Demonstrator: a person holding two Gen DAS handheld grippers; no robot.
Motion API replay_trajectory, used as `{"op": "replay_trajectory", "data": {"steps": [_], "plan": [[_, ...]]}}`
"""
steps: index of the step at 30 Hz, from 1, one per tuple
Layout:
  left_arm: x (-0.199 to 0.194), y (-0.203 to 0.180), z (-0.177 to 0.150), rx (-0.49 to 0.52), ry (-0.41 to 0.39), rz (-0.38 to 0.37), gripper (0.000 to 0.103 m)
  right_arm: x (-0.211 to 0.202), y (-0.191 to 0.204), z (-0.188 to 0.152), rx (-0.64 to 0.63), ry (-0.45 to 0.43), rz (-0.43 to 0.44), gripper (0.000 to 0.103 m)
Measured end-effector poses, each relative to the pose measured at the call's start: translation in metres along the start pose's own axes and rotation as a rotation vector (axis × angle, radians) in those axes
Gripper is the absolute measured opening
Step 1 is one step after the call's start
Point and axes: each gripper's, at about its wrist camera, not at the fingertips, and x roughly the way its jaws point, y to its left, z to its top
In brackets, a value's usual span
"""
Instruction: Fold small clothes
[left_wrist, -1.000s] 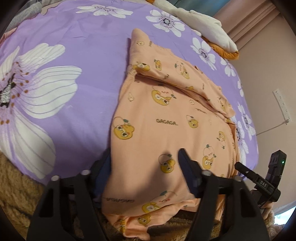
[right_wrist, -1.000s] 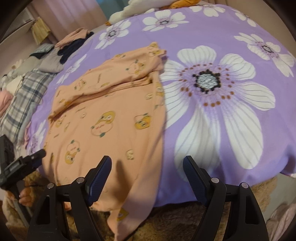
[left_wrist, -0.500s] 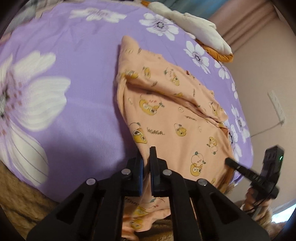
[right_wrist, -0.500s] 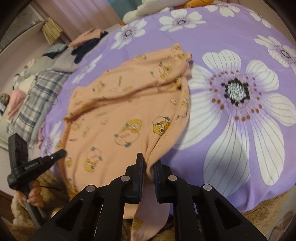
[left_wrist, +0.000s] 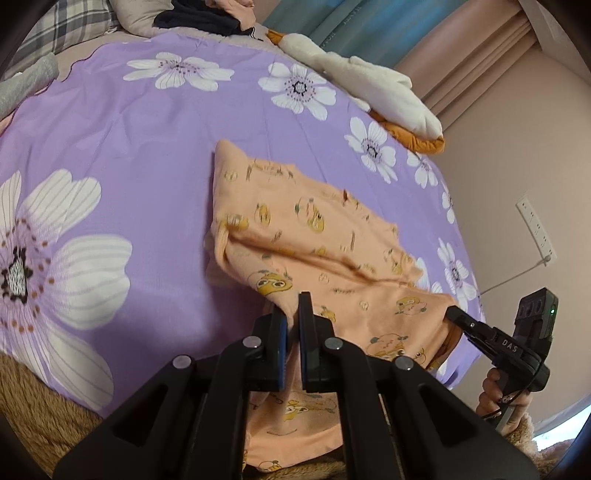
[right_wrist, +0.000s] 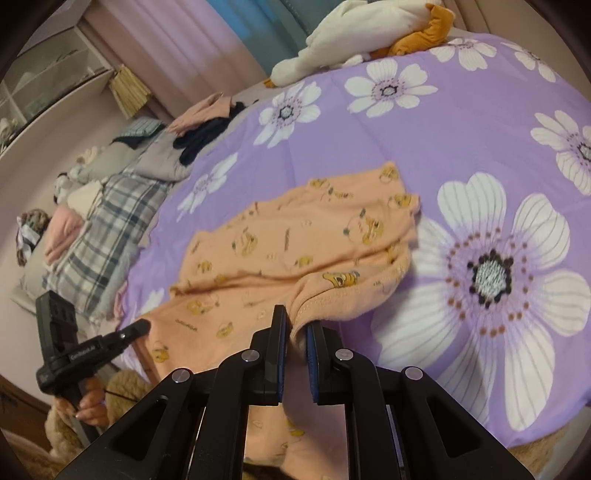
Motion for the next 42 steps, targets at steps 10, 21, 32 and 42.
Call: {"op": "replay_trajectory", "data": {"steps": [10,21,32,42], "plan": [[0.018,0.011,0.030,-0.021,0.004,0.069,0.005,0.018,-0.006,0.029,0.018,-0.006,-0.066,0.012],[0.071,0.043,0.039,-0.089,0.112,0.136,0.005,0.064,-0.022,0.040,0.037,0.064,-0.177,0.012],[0.087,0.052,0.036,-0.099,0.164,0.142,0.008,0.089,-0.031,0.036,0.037,0.123,-0.245,0.012],[0.085,0.053,0.035,-0.116,0.153,0.121,0.007,0.089,-0.032,0.034,0.035,0.117,-0.246,0.012]]}}
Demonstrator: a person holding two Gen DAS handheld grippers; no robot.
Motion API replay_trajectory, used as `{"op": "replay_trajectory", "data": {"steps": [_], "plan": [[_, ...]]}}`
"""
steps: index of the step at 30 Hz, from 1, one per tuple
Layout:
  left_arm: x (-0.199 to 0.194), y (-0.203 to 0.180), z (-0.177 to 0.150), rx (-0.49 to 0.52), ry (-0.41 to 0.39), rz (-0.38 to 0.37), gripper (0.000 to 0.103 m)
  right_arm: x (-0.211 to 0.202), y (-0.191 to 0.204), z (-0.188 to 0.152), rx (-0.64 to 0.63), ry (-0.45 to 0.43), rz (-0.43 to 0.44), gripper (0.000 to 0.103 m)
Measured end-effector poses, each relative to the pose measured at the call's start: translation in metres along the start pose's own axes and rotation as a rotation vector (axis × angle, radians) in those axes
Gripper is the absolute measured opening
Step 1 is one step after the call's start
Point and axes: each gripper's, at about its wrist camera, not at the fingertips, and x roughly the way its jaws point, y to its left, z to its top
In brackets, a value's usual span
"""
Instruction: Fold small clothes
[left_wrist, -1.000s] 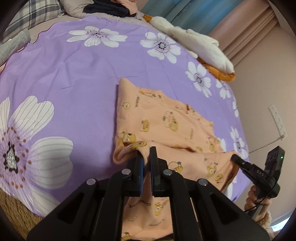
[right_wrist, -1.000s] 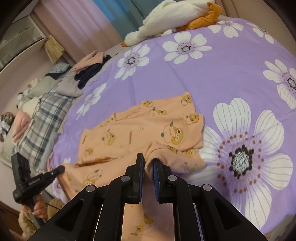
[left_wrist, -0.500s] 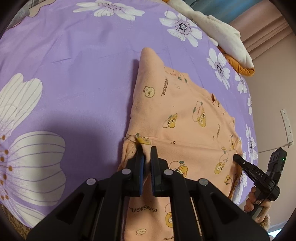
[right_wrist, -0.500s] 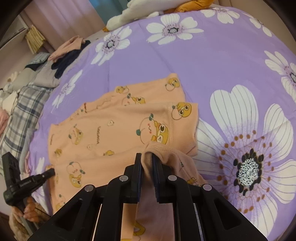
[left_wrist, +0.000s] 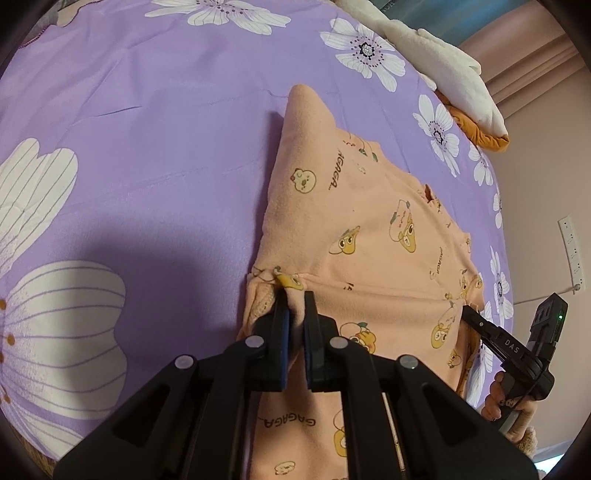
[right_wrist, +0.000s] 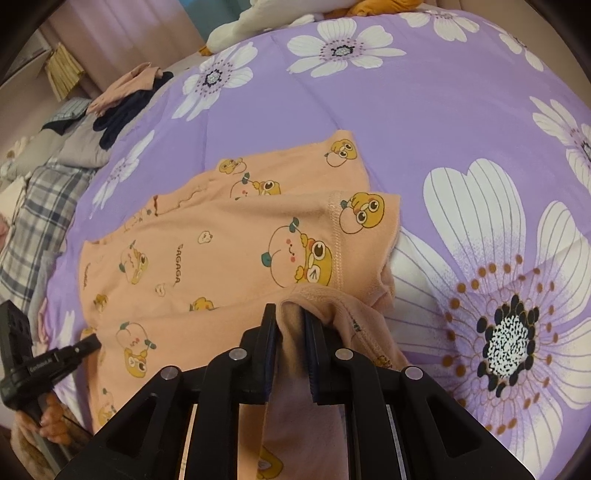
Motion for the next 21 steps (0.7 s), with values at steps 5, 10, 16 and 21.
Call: {"op": "replay_trajectory", "data": {"steps": [5,10,16,21], "plan": [[-0.018,-0.007,-0.009,0.031,-0.016,-0.018,0.027,-0.014,0.002,-0.005,-0.008,-0.002,-0.014,0.029],[-0.038,-0.005,-0.028,0.063,-0.025,0.014,0.039,-0.040,0.001,-0.020,-0.036,-0.038,-0.049,0.059],[-0.041,0.004,-0.060,0.054,0.034,0.013,0.047,-0.061,-0.012,-0.045,-0.045,-0.027,-0.084,0.059],[-0.043,0.004,-0.080,0.049,0.045,0.004,0.047,-0.067,-0.010,-0.069,-0.038,0.010,-0.082,0.059]]}}
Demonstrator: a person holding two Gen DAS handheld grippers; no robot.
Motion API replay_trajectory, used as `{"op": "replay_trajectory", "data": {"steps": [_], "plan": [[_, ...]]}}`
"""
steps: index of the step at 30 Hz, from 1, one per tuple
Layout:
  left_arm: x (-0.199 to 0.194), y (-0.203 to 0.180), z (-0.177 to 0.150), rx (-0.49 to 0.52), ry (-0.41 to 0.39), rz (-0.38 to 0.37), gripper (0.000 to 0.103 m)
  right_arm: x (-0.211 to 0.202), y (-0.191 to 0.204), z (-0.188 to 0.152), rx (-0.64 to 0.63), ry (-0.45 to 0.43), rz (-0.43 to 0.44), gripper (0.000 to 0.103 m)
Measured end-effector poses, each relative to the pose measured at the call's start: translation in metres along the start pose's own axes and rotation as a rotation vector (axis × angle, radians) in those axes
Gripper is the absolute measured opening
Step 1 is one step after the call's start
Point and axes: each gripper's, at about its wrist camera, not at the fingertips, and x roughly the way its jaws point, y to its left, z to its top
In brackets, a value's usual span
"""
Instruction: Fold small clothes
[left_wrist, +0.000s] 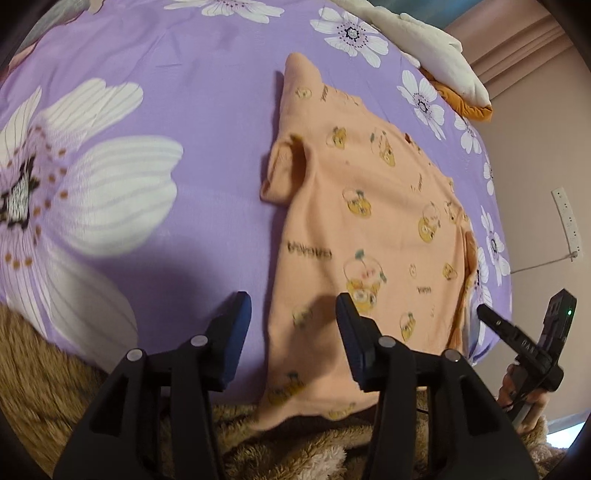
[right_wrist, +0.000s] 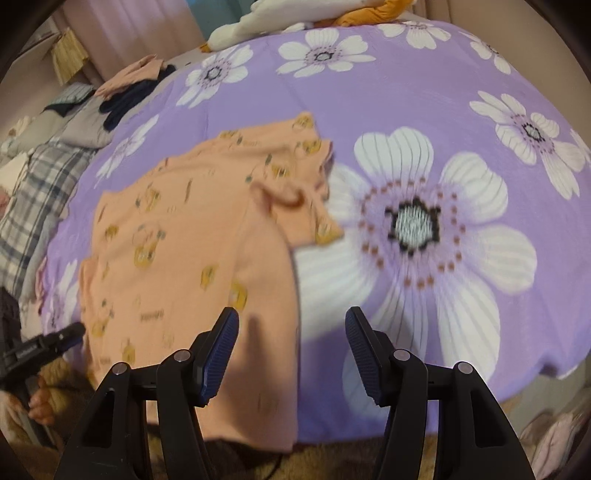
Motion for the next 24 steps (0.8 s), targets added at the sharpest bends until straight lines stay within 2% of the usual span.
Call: {"op": "replay_trajectory", "data": {"steps": [13,16,19,21,22,23,24], "plan": [[0.007,-0.014,-0.031,0.052,0.037,-0.022,0.045,0.000,0.046,-0.035,-0.110,0.018,0.061,0.059],[0.013,-0.017,-0.032,0.044,0.046,-0.031,0.043,0.010,0.053,-0.036,-0.142,0.017,0.006,0.059],[0.017,-0.024,-0.032,0.079,0.045,0.000,0.029,0.024,0.052,-0.034,-0.126,0.046,-0.033,0.059],[0.019,-0.024,-0.032,0.090,0.041,0.008,0.014,0.026,0.053,-0.033,-0.128,0.041,-0.040,0.059],[0.020,-0.024,-0.031,0.094,0.040,0.010,0.011,0.026,0.053,-0.032,-0.131,0.037,-0.043,0.056],[0.021,-0.024,-0.031,0.100,0.042,0.006,0.009,0.026,0.052,-0.031,-0.131,0.031,-0.052,0.045],[0.020,-0.025,-0.031,0.106,0.038,0.004,0.007,0.026,0.050,-0.030,-0.131,0.027,-0.070,0.029]]}}
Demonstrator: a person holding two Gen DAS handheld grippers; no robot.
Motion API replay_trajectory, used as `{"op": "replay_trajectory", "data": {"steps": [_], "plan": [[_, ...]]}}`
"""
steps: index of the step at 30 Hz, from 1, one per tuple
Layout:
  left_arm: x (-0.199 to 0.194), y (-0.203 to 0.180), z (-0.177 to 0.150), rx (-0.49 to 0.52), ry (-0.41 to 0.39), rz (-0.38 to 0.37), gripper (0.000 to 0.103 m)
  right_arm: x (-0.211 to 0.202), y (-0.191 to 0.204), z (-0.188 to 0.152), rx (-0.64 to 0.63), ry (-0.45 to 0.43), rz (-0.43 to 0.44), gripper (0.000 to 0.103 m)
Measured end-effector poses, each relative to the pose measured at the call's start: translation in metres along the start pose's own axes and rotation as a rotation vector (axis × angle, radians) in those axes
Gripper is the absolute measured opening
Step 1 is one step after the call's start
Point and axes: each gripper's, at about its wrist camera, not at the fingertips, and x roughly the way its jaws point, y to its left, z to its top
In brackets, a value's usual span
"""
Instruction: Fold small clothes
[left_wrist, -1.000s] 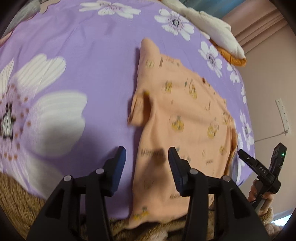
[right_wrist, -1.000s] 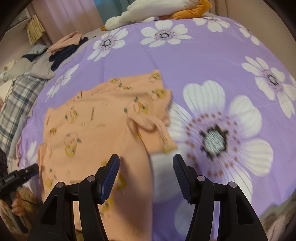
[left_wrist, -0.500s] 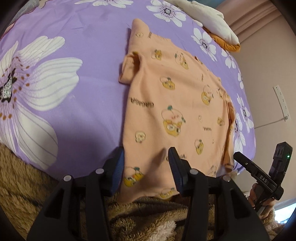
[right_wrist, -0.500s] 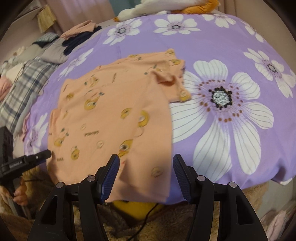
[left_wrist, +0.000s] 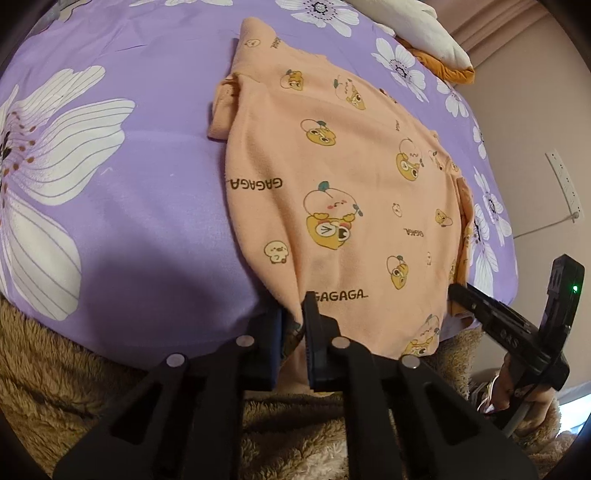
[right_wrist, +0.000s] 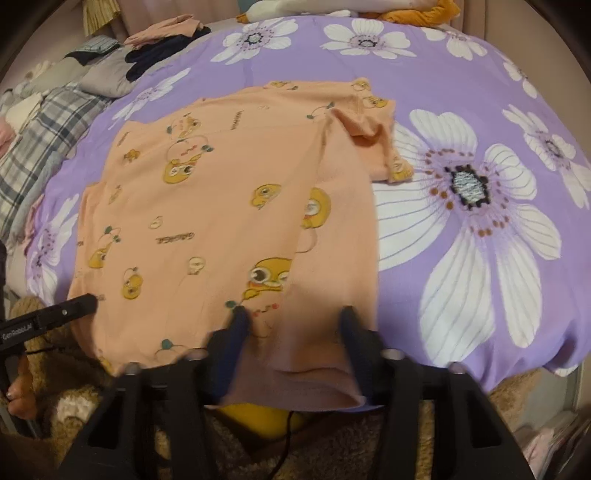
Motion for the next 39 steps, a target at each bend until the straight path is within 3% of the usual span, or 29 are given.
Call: {"op": "replay_trajectory", "data": {"steps": [3,7,12,14,17,21,30,39], "plan": [[-0.008,-0.001,0.000,0.019,-0.015,-0.017,0.005,-0.004,-0.015,0.000,0.055,-0.003,0.030,0.008],[-0.035,-0.005,0.003,0.012,-0.067,-0.103,0.005,-0.034,-0.035,-0.001,0.125,-0.067,0.130,0.007],[-0.087,-0.026,0.001,0.070,-0.177,-0.124,0.005,-0.085,-0.058,-0.006,0.204,-0.186,0.265,0.007],[-0.104,-0.033,-0.003,0.096,-0.211,-0.144,0.005,-0.108,-0.061,-0.012,0.203,-0.244,0.272,0.007],[-0.124,-0.041,-0.010,0.127,-0.225,-0.193,0.005,-0.134,-0.062,-0.021,0.209,-0.312,0.309,0.007],[-0.135,-0.041,-0.020,0.130,-0.207,-0.179,0.005,-0.157,-0.063,-0.031,0.204,-0.360,0.343,0.007],[-0.132,-0.018,-0.019,0.033,-0.175,-0.181,0.005,-0.152,-0.076,-0.039,0.263,-0.359,0.380,0.007],[-0.125,-0.017,0.028,0.036,-0.222,-0.192,0.005,-0.128,-0.078,0.002,0.268,-0.329,0.335,0.007]]}}
